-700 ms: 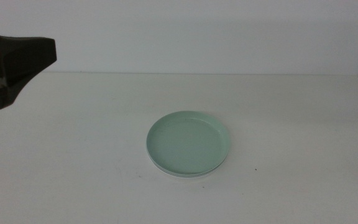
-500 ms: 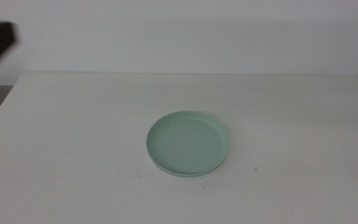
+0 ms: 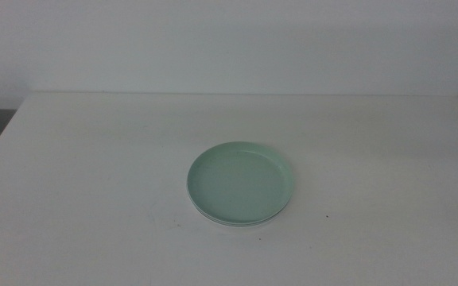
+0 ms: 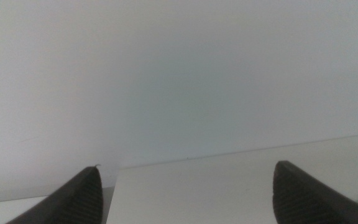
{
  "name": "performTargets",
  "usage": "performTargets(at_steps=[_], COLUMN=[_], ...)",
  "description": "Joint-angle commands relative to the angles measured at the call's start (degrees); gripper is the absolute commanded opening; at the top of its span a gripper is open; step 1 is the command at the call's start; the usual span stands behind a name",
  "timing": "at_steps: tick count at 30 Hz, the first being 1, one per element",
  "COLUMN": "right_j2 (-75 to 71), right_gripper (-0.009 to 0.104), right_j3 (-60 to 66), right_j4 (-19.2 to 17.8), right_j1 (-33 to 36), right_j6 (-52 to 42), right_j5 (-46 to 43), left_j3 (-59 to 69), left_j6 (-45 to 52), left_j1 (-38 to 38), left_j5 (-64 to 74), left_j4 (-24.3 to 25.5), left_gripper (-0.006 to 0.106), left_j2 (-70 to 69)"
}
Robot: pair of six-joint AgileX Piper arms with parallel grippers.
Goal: Stack the three bowls on top of each other.
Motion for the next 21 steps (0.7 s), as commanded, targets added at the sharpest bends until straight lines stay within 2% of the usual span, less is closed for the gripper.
performTargets(at_steps=[1, 3, 6, 9, 12, 14, 17, 21], right_j2=[-0.1, -0.1, -1.9, -4.2, -7.5, -9.9, -13.5, -17.7], right_gripper=[0.084, 0.084, 0.085, 0.093, 0.093, 0.093, 0.093, 0.093], right_j3=[0.2, 0.2, 0.6, 2.9, 7.7, 11.8, 17.9, 24.1], right_j4=[0.2, -0.3, -5.5, -13.4, -20.7, -24.6, -25.5, -21.9], right_j1=[-0.3, -0.3, -0.3, -0.4, -0.4, -1.3, -6.3, -15.9], right_j6=[-0.2, -0.2, 3.9, 10.3, 10.7, 14.8, 21.0, 20.2], right_j5=[-0.3, -0.3, -3.5, -8.8, -14.8, -17.9, -21.3, -26.0], left_j3=[0.1, 0.1, 0.1, 0.1, 0.1, 0.1, 0.1, 0.1], left_j6=[-0.3, -0.3, -0.3, -0.3, -0.3, -0.3, -0.3, -0.3], left_j1=[0.2, 0.2, 0.2, 0.2, 0.2, 0.2, 0.2, 0.2], left_j5=[-0.4, -0.4, -0.4, -0.4, -0.4, -0.4, -0.4, -0.4], left_j4=[0.1, 0.1, 0.3, 0.3, 0.3, 0.3, 0.3, 0.3], left_gripper=[0.094, 0.094, 0.094, 0.094, 0.094, 0.094, 0.094, 0.094], left_j2=[-0.2, -0.2, -0.2, -0.2, -0.2, -0.2, -0.2, -0.2])
